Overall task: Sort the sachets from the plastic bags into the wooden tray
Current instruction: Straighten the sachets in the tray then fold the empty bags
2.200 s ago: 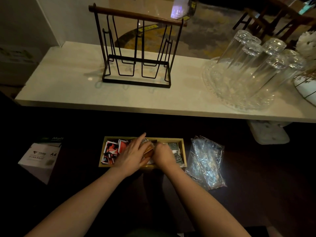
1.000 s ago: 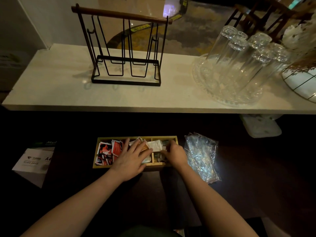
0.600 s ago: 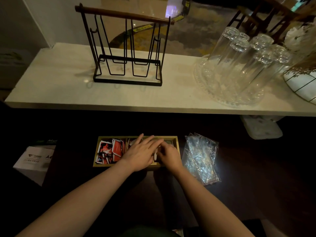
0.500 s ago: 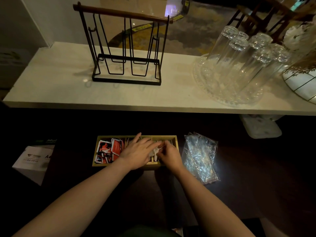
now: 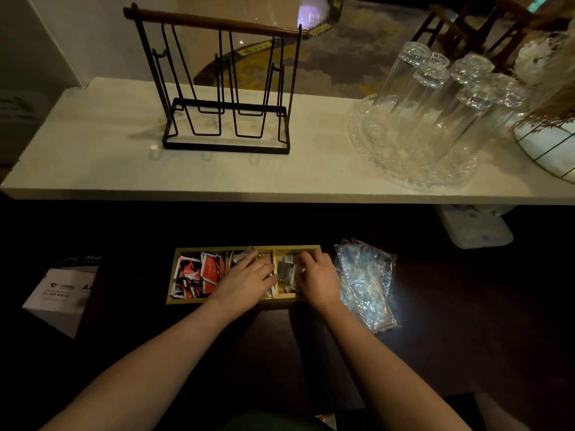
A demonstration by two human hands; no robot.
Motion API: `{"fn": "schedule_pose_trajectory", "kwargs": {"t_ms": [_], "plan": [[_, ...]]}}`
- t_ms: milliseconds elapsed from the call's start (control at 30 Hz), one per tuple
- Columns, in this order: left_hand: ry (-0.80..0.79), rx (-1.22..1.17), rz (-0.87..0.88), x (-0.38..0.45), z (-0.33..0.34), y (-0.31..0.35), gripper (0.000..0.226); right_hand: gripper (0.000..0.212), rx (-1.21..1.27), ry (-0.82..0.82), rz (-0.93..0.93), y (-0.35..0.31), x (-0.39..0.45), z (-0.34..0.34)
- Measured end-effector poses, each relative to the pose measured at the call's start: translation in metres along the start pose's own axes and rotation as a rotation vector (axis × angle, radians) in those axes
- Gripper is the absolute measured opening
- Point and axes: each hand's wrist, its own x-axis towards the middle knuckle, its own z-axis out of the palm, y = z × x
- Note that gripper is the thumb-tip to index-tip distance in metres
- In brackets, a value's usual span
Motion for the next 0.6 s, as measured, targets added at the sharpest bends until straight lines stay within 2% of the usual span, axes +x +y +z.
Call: {"fn": "schedule_pose_trajectory", "kwargs": {"t_ms": [100, 200, 267, 400, 500, 567, 600], "plan": [[0.027, -0.013, -0.02, 0.008, -0.002, 0.003, 0.037, 0.033, -0.041, 0.045, -0.167, 0.0, -0.007, 0.0], [0.029, -0.003, 0.01, 0.004, 0.003, 0.004, 0.05, 0.05, -0.097, -0.093, -0.357, 0.003, -0.024, 0.013], [0.01, -0.004, 0.009, -0.002, 0.012, 0.003, 0.062, 0.055, -0.149, -0.182, -0.347, 0.008, -0.031, 0.021], [-0.037, -0.121, -0.03, -0.009, 0.023, 0.003, 0.058, 0.064, -0.264, -0.27, -0.291, 0.014, -0.028, 0.022], [-0.092, -0.119, -0.038, 0.003, 0.014, 0.009, 0.071, 0.074, -0.202, -0.313, -0.301, 0.01, -0.022, 0.018], [-0.112, -0.1, -0.058, 0.007, 0.01, 0.01, 0.074, 0.077, -0.117, -0.28, -0.287, 0.001, -0.015, 0.011], [-0.115, -0.094, -0.06, 0.008, 0.011, 0.009, 0.075, 0.071, -0.074, -0.221, -0.265, -0.001, -0.011, 0.005]]}}
